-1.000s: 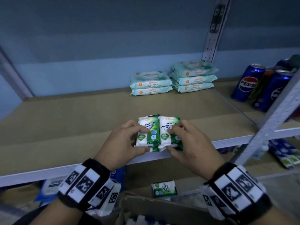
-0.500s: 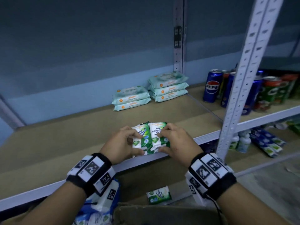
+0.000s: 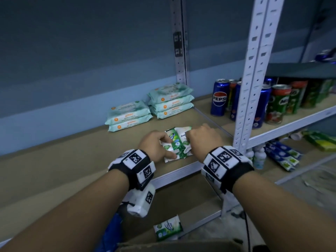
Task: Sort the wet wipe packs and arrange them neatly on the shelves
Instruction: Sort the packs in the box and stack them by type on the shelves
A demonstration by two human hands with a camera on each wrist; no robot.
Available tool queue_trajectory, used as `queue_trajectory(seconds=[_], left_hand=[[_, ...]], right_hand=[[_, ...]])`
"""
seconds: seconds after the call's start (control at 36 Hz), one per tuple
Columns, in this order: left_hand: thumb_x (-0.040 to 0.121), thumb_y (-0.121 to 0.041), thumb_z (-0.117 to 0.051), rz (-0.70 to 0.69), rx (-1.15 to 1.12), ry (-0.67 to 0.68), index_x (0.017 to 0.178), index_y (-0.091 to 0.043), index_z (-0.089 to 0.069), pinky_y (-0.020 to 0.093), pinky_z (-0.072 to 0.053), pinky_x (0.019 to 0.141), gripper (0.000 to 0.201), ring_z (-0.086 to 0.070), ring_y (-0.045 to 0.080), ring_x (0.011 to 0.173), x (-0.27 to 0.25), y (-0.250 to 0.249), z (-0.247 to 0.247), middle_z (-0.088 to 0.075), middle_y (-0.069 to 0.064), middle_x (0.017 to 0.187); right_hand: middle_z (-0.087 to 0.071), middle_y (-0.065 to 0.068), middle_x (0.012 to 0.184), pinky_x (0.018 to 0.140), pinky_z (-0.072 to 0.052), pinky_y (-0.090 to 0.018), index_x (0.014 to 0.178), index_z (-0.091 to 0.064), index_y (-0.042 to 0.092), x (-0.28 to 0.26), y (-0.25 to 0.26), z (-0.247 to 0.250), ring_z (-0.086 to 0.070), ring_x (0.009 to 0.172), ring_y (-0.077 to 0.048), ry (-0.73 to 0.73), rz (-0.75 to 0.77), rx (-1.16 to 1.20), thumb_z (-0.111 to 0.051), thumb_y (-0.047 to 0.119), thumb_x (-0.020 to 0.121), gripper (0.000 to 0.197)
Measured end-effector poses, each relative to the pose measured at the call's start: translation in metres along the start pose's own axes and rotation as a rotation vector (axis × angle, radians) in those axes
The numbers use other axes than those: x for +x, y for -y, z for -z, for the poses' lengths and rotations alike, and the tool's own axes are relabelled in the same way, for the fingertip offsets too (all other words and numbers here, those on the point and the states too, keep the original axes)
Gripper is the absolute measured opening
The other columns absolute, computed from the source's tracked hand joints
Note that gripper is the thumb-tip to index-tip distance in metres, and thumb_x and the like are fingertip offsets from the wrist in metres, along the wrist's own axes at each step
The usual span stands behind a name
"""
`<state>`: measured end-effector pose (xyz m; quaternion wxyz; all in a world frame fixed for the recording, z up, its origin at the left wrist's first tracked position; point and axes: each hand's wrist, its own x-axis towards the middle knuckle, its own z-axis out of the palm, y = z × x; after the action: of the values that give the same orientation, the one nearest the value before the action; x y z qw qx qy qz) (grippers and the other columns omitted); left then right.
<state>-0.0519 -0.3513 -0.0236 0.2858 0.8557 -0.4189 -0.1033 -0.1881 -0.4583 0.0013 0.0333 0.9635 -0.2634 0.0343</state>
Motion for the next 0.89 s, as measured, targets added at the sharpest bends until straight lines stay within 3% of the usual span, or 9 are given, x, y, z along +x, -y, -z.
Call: queue_trajectory(seconds=[0.06, 0.14, 0.25, 0.36, 0.47, 0.61, 0.78, 0.89], left_hand=[[0.057, -0.029, -0.095, 0.008, -0.004, -0.023, 0.092, -0.023, -0.070, 0.018, -0.036, 0.063, 0.044, -0.053, 0.007, 0.082, 0.013, -0.003, -0.007, -0.058, -0.008, 0.101], [0.058, -0.027, -0.095, 0.010, -0.013, -0.042, 0.094, -0.020, -0.071, 0.019, -0.039, 0.073, 0.043, -0.055, 0.010, 0.088, 0.032, -0.006, -0.015, -0.058, -0.007, 0.102], [0.057, -0.028, -0.095, 0.050, -0.037, -0.024, 0.090, -0.025, -0.070, 0.018, -0.041, 0.076, 0.042, -0.058, 0.008, 0.091, 0.059, -0.008, -0.016, -0.062, -0.008, 0.103], [0.054, -0.029, -0.096, 0.075, -0.044, -0.021, 0.083, -0.025, -0.068, 0.029, -0.054, 0.085, 0.041, -0.063, 0.013, 0.097, 0.084, -0.011, -0.016, -0.068, -0.005, 0.102], [0.059, -0.024, -0.094, 0.068, -0.038, -0.024, 0.085, -0.020, -0.069, 0.030, -0.055, 0.084, 0.037, -0.065, 0.016, 0.097, 0.104, -0.008, -0.017, -0.066, -0.004, 0.096], [0.063, -0.026, -0.092, 0.101, -0.032, -0.078, 0.098, -0.014, -0.071, 0.032, -0.055, 0.086, 0.043, -0.065, 0.018, 0.097, 0.126, -0.002, -0.016, -0.068, 0.000, 0.106], [0.065, -0.024, -0.090, 0.066, 0.011, -0.087, 0.098, -0.011, -0.072, 0.034, -0.055, 0.084, 0.041, -0.065, 0.020, 0.097, 0.145, 0.000, -0.017, -0.069, 0.002, 0.105], [0.062, -0.026, -0.091, 0.051, 0.041, -0.071, 0.090, -0.019, -0.070, 0.031, -0.056, 0.081, 0.035, -0.065, 0.017, 0.094, 0.156, 0.002, -0.018, -0.068, -0.003, 0.099]], right_hand=[[-0.061, -0.011, 0.118, 0.081, -0.043, -0.037, 0.121, -0.060, 0.013, 0.013, -0.006, 0.001, -0.054, 0.114, -0.030, 0.024, -0.013, -0.014, -0.048, 0.007, 0.095, 0.029], [-0.059, -0.013, 0.118, 0.081, -0.049, -0.038, 0.122, -0.059, 0.011, 0.031, -0.014, 0.002, -0.059, 0.109, -0.032, 0.073, -0.024, -0.016, -0.051, 0.007, 0.094, 0.030], [-0.060, -0.014, 0.119, 0.075, -0.047, -0.036, 0.122, -0.060, 0.009, 0.056, -0.024, 0.003, -0.060, 0.108, -0.033, 0.092, -0.018, -0.086, -0.053, 0.008, 0.093, 0.030], [-0.060, -0.016, 0.121, 0.075, -0.044, -0.033, 0.122, -0.061, 0.006, 0.082, -0.029, 0.002, -0.060, 0.110, -0.034, 0.112, -0.011, -0.107, -0.057, 0.008, 0.092, 0.031], [-0.061, -0.010, 0.110, 0.073, -0.049, -0.031, 0.105, -0.062, 0.017, 0.105, -0.036, -0.002, -0.062, 0.093, -0.029, 0.112, 0.004, -0.074, -0.075, 0.015, 0.074, 0.034], [-0.061, -0.014, 0.122, 0.082, -0.044, -0.030, 0.119, -0.062, 0.006, 0.134, -0.039, -0.004, -0.060, 0.111, -0.031, 0.095, 0.031, -0.114, -0.063, 0.009, 0.091, 0.029], [-0.060, -0.016, 0.125, 0.092, -0.044, -0.032, 0.120, -0.062, 0.002, 0.160, -0.042, -0.009, -0.056, 0.118, -0.032, 0.069, 0.067, -0.120, -0.052, 0.004, 0.096, 0.026], [-0.059, -0.019, 0.123, 0.090, -0.046, -0.034, 0.118, -0.061, -0.001, 0.176, -0.043, -0.011, -0.056, 0.115, -0.035, 0.076, 0.062, -0.127, -0.057, 0.001, 0.093, 0.026]])
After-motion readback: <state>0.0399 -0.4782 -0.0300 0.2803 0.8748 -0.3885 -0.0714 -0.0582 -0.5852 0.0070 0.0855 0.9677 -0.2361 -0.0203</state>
